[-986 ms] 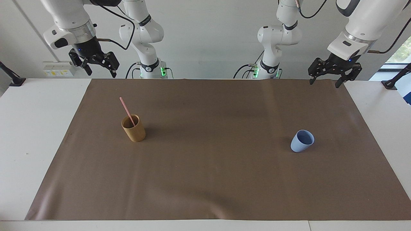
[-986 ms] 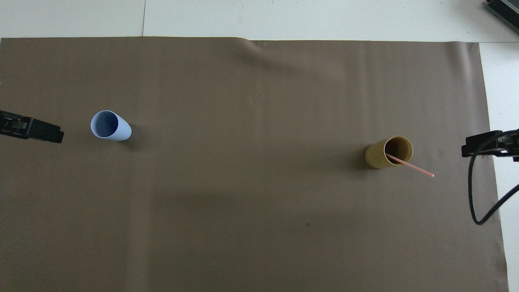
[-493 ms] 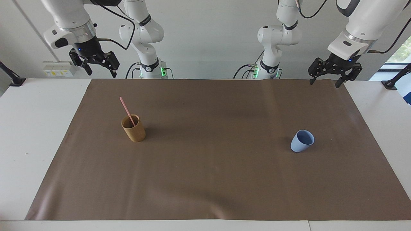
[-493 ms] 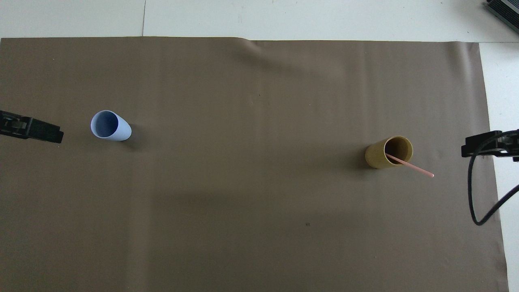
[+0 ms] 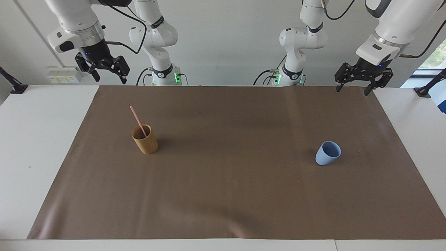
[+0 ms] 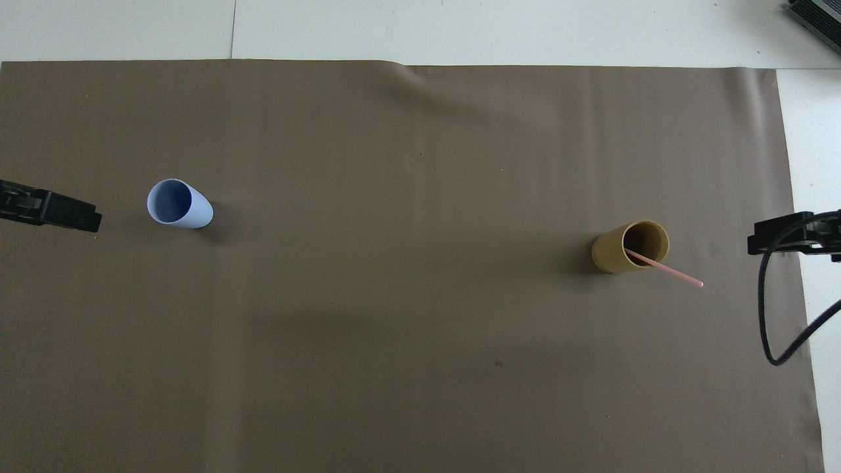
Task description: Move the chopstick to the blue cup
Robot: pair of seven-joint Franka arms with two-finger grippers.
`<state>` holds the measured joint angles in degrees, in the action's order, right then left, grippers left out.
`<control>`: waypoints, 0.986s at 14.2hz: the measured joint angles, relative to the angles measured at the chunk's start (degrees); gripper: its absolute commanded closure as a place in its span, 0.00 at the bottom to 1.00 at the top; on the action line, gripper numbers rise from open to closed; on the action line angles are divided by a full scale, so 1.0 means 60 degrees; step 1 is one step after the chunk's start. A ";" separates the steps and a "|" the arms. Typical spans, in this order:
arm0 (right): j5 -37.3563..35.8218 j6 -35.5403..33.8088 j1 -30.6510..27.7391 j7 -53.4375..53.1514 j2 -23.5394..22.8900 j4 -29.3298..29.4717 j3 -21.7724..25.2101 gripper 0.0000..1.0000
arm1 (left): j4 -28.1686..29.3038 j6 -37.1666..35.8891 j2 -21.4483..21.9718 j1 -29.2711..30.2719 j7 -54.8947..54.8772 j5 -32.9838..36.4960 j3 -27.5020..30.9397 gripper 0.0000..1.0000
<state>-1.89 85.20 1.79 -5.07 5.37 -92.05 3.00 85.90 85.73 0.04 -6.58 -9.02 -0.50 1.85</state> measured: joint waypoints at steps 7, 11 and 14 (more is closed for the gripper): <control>0.0044 0.0000 0.0000 0.0000 0.0000 0.0000 0.0003 0.00 | 0.0022 0.0001 0.0000 0.0065 -0.0006 0.0000 0.0099 0.00; 0.0326 -0.0001 -0.0001 0.0000 0.0000 0.0000 0.0018 0.00 | 0.0023 0.0006 0.0000 0.0065 -0.0006 0.0000 0.0087 0.00; 0.0325 -0.0001 -0.0002 0.0000 0.0001 0.0000 0.0022 0.00 | 0.0024 0.0008 0.0000 0.0064 -0.0006 0.0000 0.0084 0.00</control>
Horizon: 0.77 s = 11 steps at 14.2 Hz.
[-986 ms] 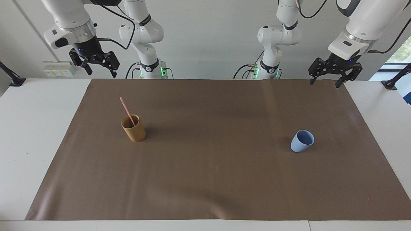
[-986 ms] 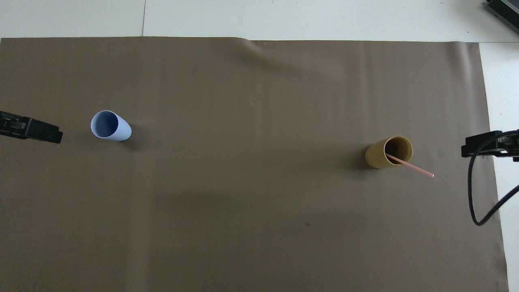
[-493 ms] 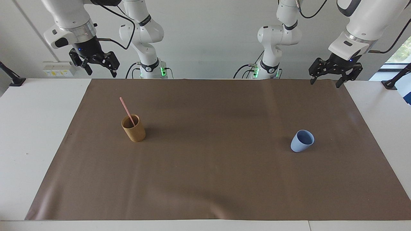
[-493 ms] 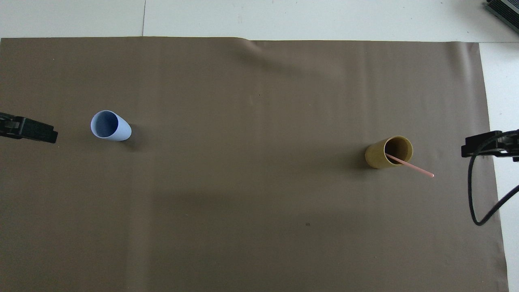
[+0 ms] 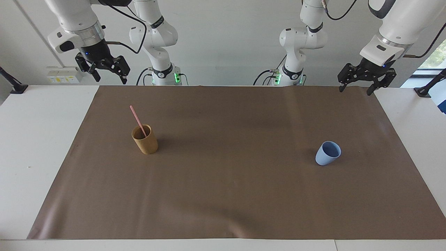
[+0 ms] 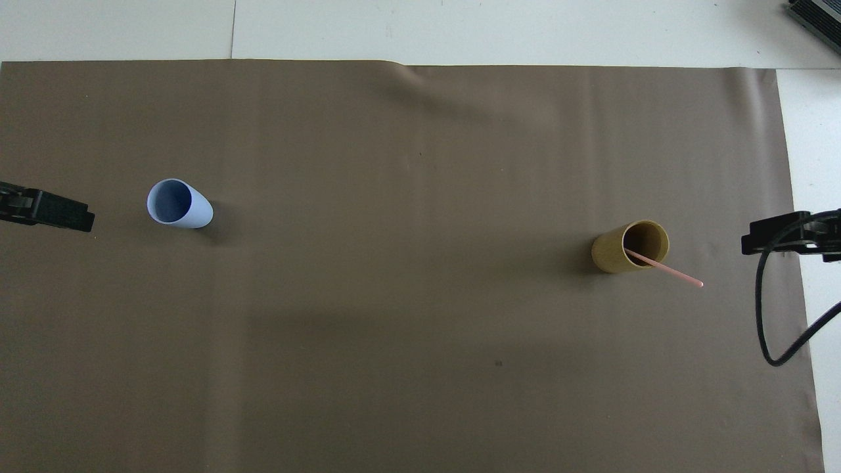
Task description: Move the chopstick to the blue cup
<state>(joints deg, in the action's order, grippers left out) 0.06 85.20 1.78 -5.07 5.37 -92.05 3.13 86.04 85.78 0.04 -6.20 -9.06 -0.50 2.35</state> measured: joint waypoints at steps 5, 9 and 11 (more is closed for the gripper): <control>-0.0302 -0.0364 -0.0001 0.0000 -0.0031 0.0126 -0.0007 0.00 | 0.0001 0.0004 0.0000 -0.0001 0.0000 0.0000 -0.0004 0.00; -0.0325 -0.0386 -0.0005 0.0000 -0.0066 0.0165 -0.0009 0.00 | 0.0001 0.0004 0.0000 -0.0003 0.0000 0.0000 -0.0008 0.00; -0.0319 -0.0386 0.0001 0.0000 -0.0073 0.0175 -0.0026 0.00 | 0.0001 0.0005 0.0000 -0.0004 0.0000 0.0000 -0.0008 0.00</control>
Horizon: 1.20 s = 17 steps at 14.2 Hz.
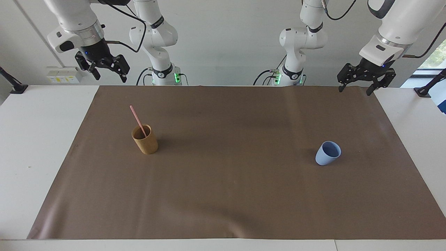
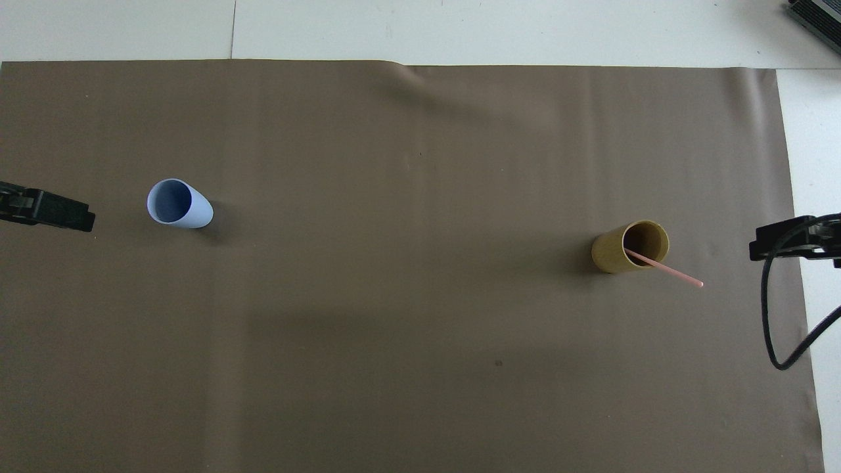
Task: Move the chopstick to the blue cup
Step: 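Reach the left gripper to the white blue-lined cup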
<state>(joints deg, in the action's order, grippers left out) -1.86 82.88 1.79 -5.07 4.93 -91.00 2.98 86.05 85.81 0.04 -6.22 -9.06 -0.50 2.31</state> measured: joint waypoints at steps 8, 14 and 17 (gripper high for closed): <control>0.0004 0.0000 0.0004 0.0000 -0.0002 0.0024 -0.0017 0.00 | 0.0004 0.0361 0.0000 0.0003 0.0000 0.0000 0.0009 0.00; 0.0004 0.0000 0.0004 0.0000 -0.0002 0.0024 -0.0017 0.00 | 0.0521 0.0910 -0.0001 0.0018 0.0000 0.0000 0.0021 0.00; 0.0004 0.0000 0.0004 0.0000 -0.0002 0.0024 -0.0017 0.00 | 0.1434 0.1925 -0.0017 0.0042 0.0000 0.0000 0.0024 0.00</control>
<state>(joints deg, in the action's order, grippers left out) -1.83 82.88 1.81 -5.07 4.92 -90.86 2.88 94.65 97.36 -0.06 -5.96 -9.06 -0.50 2.45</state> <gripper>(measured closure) 0.000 0.000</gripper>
